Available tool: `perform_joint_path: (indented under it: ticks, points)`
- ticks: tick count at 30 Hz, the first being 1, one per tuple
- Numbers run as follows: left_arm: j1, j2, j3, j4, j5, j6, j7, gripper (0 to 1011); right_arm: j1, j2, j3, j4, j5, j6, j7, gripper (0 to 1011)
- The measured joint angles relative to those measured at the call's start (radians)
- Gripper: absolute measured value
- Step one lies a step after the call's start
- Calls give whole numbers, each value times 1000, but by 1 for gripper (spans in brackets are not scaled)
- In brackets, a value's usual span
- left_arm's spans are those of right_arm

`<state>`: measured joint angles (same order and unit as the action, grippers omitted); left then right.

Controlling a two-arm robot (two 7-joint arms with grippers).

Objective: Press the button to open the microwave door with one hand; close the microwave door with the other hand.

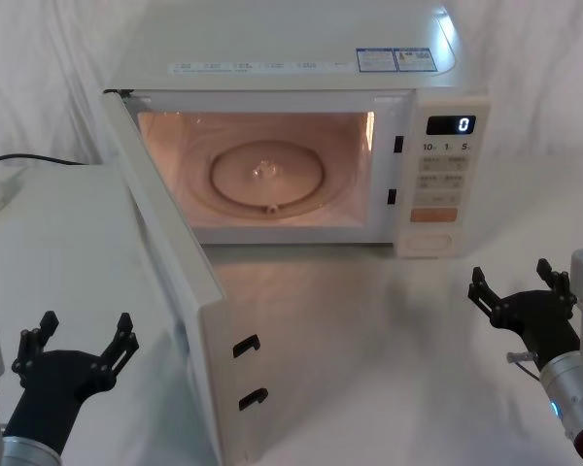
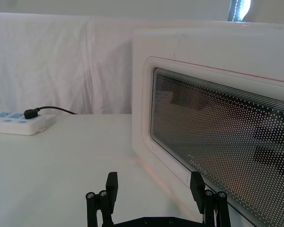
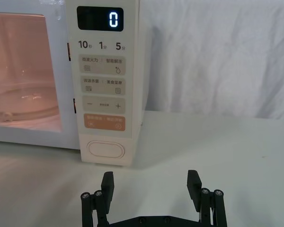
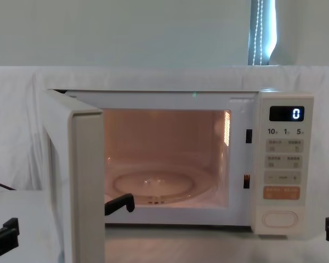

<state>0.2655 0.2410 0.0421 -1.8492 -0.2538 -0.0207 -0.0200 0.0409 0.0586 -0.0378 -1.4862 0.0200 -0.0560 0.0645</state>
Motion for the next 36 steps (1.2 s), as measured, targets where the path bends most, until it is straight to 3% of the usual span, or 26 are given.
perform_joint_path:
  ticks: [32, 36]
  points:
    - [0, 0, 0, 0, 0, 0, 0, 1001, 0, 0, 0, 0, 0, 0, 0, 1002]
    - [0, 0, 0, 0, 0, 0, 0, 918, 0, 0, 0, 0, 0, 0, 0, 1002]
